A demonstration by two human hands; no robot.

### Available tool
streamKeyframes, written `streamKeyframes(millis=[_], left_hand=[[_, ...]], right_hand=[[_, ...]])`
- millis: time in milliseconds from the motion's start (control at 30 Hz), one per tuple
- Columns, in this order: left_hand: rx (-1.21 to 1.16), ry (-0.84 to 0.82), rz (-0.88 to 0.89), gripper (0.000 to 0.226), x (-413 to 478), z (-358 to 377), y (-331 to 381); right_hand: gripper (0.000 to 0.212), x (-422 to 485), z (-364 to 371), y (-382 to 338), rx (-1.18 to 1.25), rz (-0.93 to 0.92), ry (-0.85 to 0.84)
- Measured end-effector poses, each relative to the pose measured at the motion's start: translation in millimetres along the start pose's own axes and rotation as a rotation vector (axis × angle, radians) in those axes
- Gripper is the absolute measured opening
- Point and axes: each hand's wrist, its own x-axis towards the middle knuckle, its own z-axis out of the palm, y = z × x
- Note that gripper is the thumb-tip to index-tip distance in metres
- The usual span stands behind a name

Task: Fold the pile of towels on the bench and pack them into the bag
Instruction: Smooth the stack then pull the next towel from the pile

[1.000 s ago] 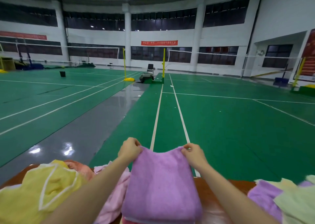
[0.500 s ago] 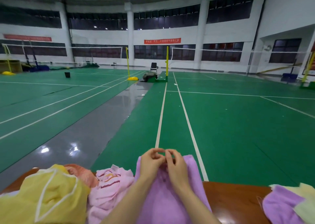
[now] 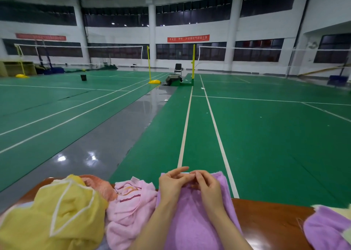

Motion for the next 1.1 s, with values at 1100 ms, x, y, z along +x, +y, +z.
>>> streamKeyframes(millis=[1100], left_hand=[[1.818, -0.094, 0.095, 0.027, 21, -164, -8]], right_hand=[[0.010, -15, 23, -27, -0.373, -0.074, -0.201]])
